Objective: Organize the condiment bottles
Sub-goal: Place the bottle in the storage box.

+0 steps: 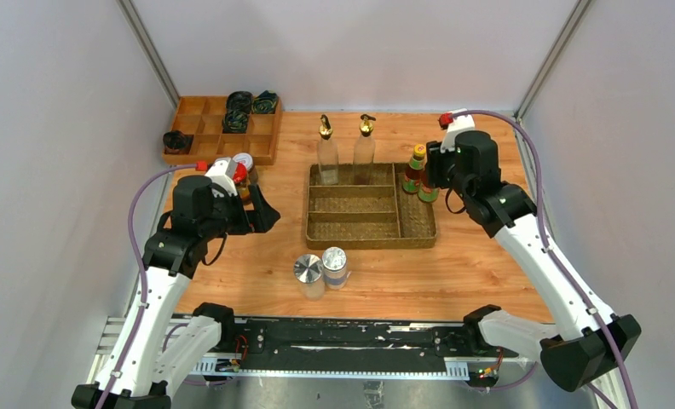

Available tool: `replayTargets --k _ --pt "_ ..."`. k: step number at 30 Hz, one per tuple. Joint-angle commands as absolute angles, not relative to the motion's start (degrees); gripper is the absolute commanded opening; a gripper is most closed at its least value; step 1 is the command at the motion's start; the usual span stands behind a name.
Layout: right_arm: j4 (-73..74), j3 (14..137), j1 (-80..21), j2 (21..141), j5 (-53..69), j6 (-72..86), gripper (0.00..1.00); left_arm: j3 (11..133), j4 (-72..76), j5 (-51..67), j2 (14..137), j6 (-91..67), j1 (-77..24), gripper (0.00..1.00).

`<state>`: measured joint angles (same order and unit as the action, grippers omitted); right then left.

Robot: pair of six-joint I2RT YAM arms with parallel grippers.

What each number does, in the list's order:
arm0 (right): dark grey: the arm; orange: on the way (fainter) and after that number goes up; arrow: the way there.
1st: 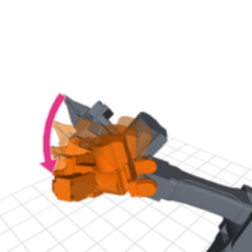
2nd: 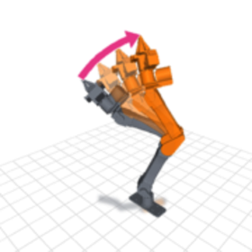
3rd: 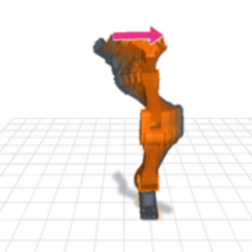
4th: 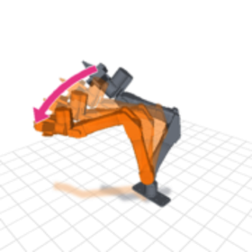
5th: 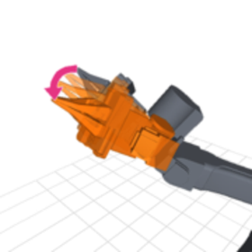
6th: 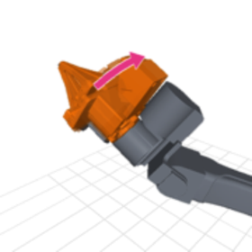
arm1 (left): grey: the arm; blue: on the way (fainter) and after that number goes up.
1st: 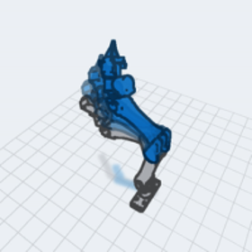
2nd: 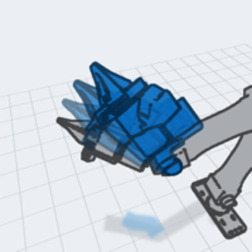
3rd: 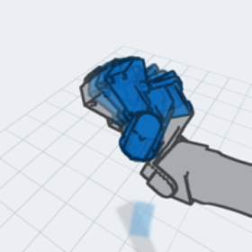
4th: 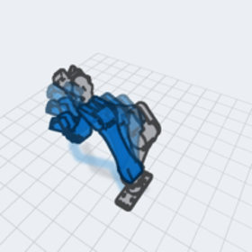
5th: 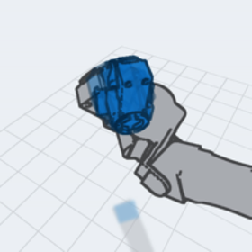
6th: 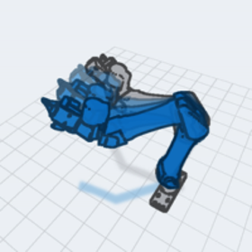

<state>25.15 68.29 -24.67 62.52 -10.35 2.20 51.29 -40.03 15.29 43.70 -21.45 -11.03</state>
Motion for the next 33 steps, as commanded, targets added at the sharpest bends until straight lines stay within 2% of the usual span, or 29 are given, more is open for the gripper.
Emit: replayTargets --k 1,33 --pt "13.9 65.6 -25.5 61.9 -13.1 1.3 0.31 51.2 -41.0 16.0 43.6 -21.0 -10.6 0.99" --pt "-3.8 48.2 -25.7 68.5 -9.0 7.5 0.31 49.9 -40.9 14.6 45.2 -20.0 -10.6 0.99"
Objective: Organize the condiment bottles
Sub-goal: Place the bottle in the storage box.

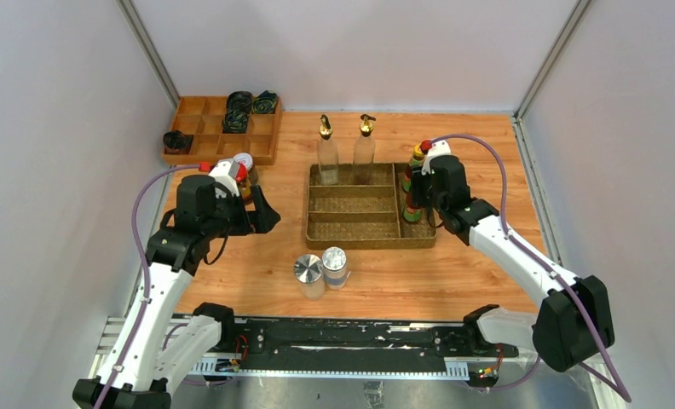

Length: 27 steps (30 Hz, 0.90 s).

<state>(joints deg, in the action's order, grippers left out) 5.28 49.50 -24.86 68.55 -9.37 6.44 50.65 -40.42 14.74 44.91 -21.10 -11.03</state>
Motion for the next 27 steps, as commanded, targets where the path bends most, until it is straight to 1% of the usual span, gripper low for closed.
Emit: replayTargets --k 1,8,10,13,15,18,19,21,22,23,27 --pt "-4.4 47.6 -25.7 68.8 -8.9 7.5 0.31 49.9 -40.9 14.5 45.3 -20.0 -10.6 0.99" --pt "-5.0 45.8 -25.8 69.9 -8.9 8.1 0.31 50.0 -40.9 14.4 45.9 -19.8 -10.6 0.99" --pt "-4.8 45.7 -25.8 69.6 -9.0 8.1 0.33 50.0 -40.9 14.4 45.9 -19.8 -10.6 0.99" --pt "-3.8 45.9 -25.8 69.1 -9.3 7.9 0.42 50.0 -40.9 14.5 45.8 -19.8 -10.6 0.99" --pt "-2.9 46.1 -25.8 68.4 -9.7 7.8 0.56 50.0 -40.9 14.6 45.8 -19.8 -10.6 0.99" --pt "-1.4 46.3 -25.8 67.2 -10.7 7.7 0.64 50.0 -40.9 14.7 45.5 -19.9 -10.6 0.98" --pt "-0.9 46.2 -25.9 66.7 -10.9 7.6 0.69 50.0 -40.9 14.8 45.5 -19.9 -10.6 0.98" --pt "-0.2 46.1 -25.9 65.5 -11.3 7.6 0.74 49.9 -40.9 14.8 45.4 -20.0 -10.6 0.98" --pt "0.6 46.0 -25.9 64.7 -11.5 7.6 0.78 49.9 -40.9 14.9 45.4 -20.0 -10.6 0.98" --pt "1.7 45.8 -25.9 64.0 -11.7 7.6 0.84 50.0 -40.9 15.0 45.4 -20.0 -10.6 0.98" --pt "4.7 45.5 -26.0 59.6 -12.7 7.8 0.86 50.7 -40.9 15.4 45.9 -19.7 -10.6 1.0"
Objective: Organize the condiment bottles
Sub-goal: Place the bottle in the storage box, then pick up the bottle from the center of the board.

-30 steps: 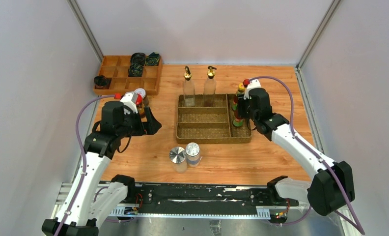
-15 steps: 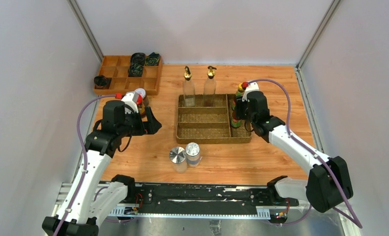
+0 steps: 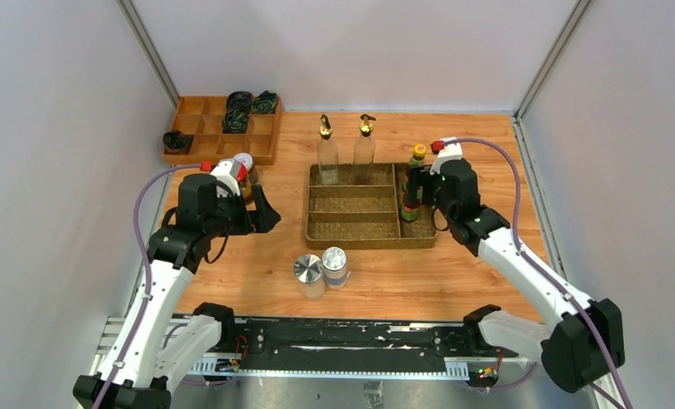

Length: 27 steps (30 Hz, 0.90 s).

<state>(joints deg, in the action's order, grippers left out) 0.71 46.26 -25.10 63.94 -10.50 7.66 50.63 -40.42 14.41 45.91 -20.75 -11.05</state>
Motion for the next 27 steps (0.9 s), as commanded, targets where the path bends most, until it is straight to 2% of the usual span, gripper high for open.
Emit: replayTargets --k 1,8,17,27 --pt "5.6 45.5 -26.0 58.3 -12.9 8.0 0.86 51.2 -41.0 15.3 46.1 -19.5 -10.6 1.0" --pt "12.9 45.6 -26.0 47.4 -11.6 10.7 0.86 58.6 -42.0 10.2 51.3 -17.3 -10.6 1.0" --pt "20.1 46.8 -26.0 40.3 -11.3 10.1 0.86 67.6 -42.3 -4.2 63.6 -15.0 -10.1 1.0" --pt "22.9 44.6 -26.0 35.7 -10.7 10.4 0.87 72.0 -41.9 -6.1 76.1 -13.9 -0.3 1.0"
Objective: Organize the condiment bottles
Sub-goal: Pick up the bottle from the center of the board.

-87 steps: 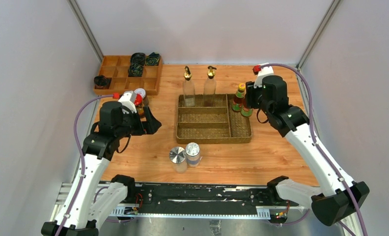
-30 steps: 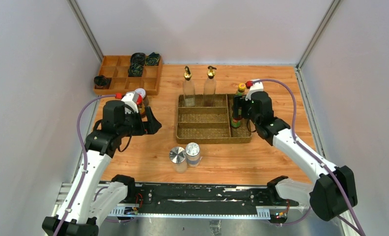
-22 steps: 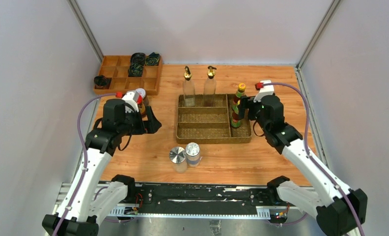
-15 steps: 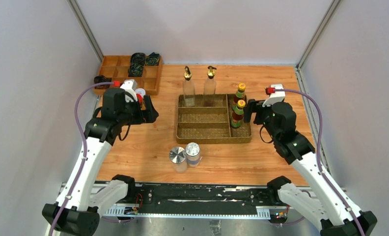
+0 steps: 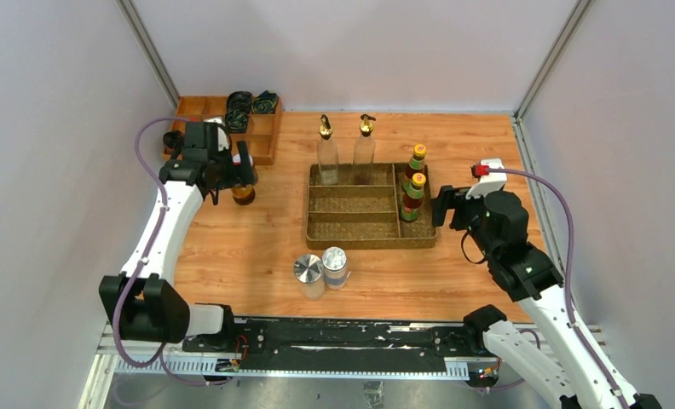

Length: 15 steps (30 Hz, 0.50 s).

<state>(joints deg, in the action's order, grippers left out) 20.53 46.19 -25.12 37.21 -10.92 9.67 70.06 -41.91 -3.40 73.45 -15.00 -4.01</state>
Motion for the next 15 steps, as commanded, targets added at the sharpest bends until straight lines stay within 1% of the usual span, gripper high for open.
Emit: replayTargets --k 1,4,15 --pt "22.8 44.4 -26.0 35.6 -10.7 10.6 0.87 72.1 -41.9 -6.1 77.0 -14.1 1.2 1.0" --pt "22.8 44.4 -26.0 35.6 -9.8 11.1 0.87 72.7 -41.4 -5.8 79.8 -14.1 2.6 1.0" --pt "22.8 44.3 -26.0 35.6 -9.6 10.9 0.87 75.0 -38.9 -5.4 86.4 -14.3 2.6 0.99"
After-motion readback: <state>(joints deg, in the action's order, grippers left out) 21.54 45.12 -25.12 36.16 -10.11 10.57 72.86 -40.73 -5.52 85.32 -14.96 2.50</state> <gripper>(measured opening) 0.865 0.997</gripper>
